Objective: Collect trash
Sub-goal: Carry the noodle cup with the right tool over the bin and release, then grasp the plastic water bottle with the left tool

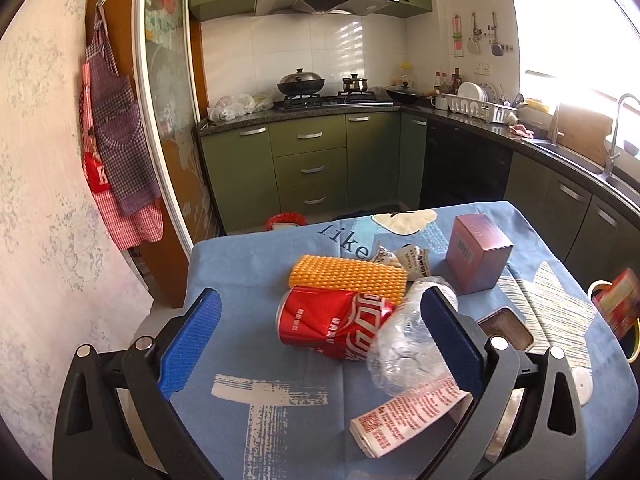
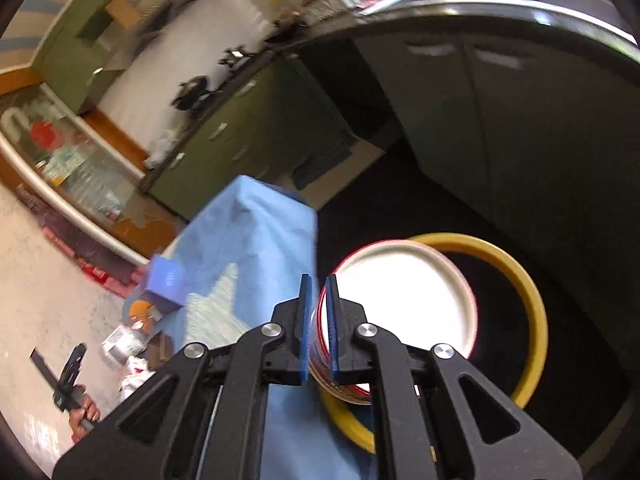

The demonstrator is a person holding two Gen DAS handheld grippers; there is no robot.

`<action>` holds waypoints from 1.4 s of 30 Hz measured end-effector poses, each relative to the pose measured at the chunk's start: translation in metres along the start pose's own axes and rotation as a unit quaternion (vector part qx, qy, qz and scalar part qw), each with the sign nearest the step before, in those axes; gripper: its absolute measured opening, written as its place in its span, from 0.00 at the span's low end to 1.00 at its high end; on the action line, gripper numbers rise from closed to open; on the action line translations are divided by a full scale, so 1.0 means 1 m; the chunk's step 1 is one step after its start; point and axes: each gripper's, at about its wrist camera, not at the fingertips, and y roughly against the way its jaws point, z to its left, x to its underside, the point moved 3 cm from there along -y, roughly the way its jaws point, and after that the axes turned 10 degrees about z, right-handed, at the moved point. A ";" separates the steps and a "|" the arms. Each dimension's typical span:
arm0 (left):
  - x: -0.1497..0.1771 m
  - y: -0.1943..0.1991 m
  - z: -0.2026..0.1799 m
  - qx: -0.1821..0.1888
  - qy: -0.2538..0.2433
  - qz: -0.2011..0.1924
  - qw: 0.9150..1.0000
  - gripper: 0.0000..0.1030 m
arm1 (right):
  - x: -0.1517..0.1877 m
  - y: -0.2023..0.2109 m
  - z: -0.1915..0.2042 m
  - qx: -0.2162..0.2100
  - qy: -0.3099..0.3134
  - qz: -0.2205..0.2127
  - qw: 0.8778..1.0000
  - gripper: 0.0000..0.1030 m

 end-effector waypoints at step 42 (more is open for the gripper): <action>-0.005 -0.083 -0.083 0.046 -0.136 0.188 0.972 0.70 | 0.069 0.001 0.065 0.001 0.152 0.002 0.988 0.43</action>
